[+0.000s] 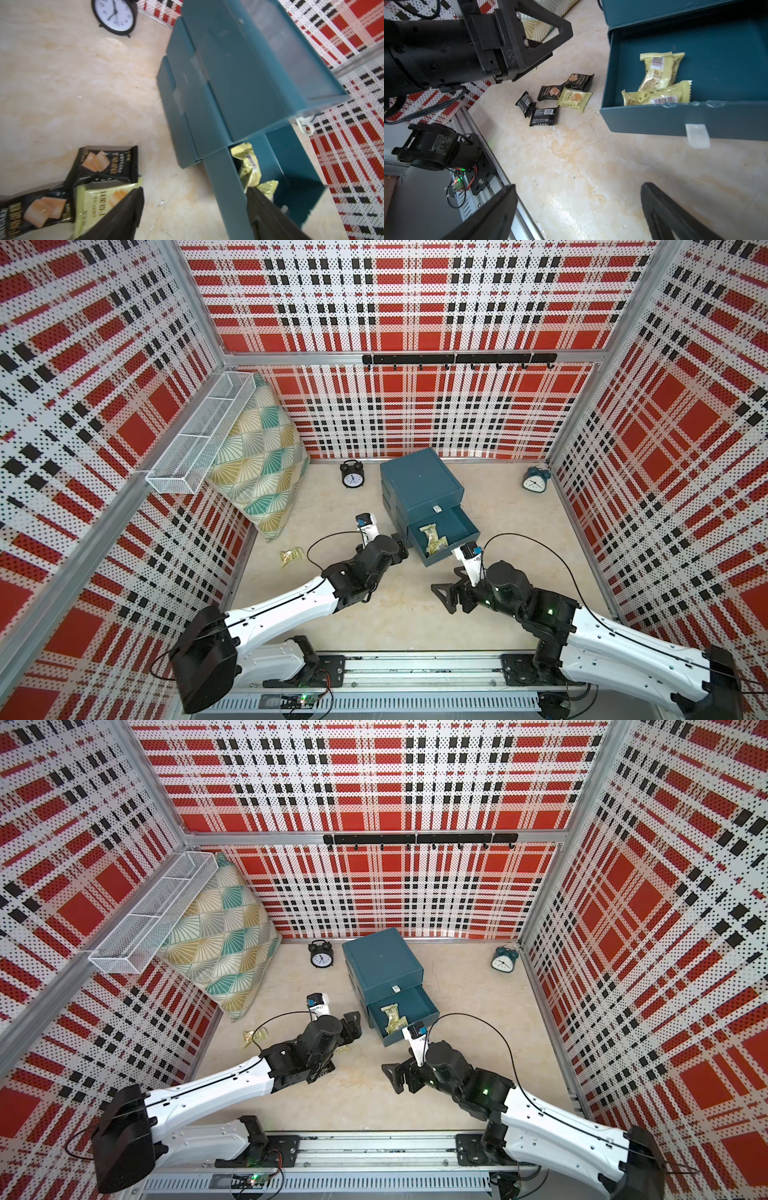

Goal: Place the cookies into the drawer by color
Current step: Place the cookie in the drawer, then pick up the cookie at the center of the board.

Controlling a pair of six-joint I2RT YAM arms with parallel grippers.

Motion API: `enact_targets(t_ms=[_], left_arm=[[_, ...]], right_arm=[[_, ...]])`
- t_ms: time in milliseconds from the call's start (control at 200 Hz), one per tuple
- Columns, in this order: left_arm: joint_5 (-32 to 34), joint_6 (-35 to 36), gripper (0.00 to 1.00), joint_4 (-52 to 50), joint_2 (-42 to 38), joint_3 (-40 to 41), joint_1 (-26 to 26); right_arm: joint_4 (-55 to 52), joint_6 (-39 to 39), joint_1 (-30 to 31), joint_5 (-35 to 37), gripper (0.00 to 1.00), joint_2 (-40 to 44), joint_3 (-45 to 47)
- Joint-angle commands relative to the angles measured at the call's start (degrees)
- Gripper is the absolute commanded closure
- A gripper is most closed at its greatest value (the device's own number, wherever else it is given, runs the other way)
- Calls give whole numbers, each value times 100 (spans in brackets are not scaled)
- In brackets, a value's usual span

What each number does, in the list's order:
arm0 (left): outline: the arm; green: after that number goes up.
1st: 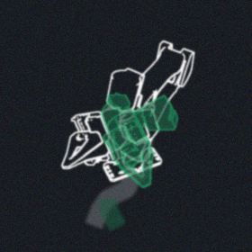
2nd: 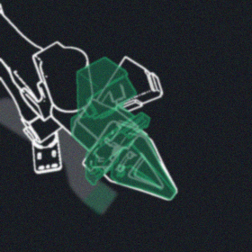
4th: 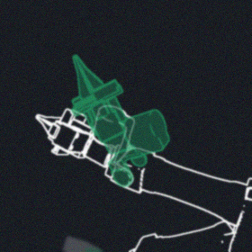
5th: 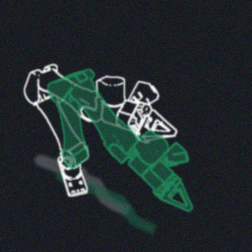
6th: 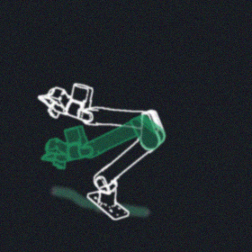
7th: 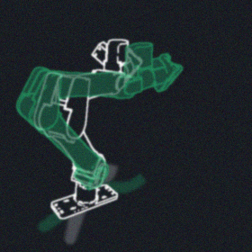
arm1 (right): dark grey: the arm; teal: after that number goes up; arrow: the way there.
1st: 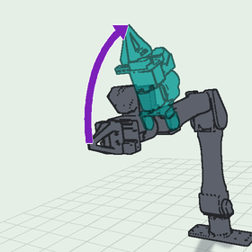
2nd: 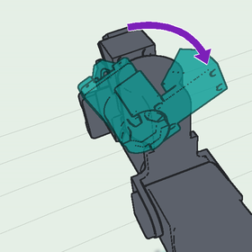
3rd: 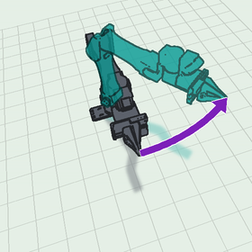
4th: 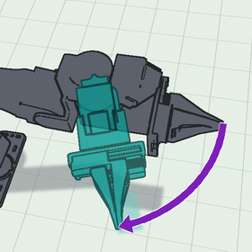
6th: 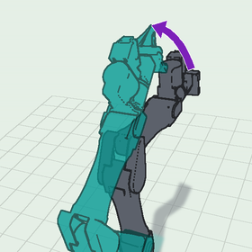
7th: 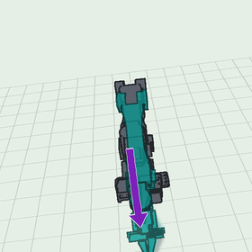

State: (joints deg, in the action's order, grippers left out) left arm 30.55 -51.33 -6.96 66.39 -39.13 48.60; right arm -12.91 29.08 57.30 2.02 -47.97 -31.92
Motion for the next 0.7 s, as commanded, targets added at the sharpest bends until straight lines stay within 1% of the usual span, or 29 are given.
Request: enact_targets(t_ms=[0, 65, 170, 316, 461, 586, 606, 691], left_arm=[[193, -465, 17, -365, -476, 345, -374], [150, -634, 17, -555, -721, 534, -695], [-120, -759, 18, -711, -1002, 845, -1307], [-437, -741, 19, -816, -984, 1078, -2099], [-695, -618, 20, -858, -618, 1097, -2889], [-651, -607, 22, -949, -112, 882, -3390], [-640, -614, 23, -955, -16, 838, -3618], [-629, -644, 27, -969, 415, 669, -4084]], right_arm=[[497, -253, 171, -315, 0, -441, -365], [622, -276, 360, -206, 0, -834, -552], [737, -323, 702, 28, 0, -1487, -908], [624, -291, 962, 256, 0, -2179, -1391], [686, -287, 1129, 250, 0, -2532, -1594], [654, -284, 1187, 190, 0, -2762, -1737], [637, -285, 1192, 178, 0, -2792, -1763], [558, -287, 1208, 141, 0, -2897, -1846]])
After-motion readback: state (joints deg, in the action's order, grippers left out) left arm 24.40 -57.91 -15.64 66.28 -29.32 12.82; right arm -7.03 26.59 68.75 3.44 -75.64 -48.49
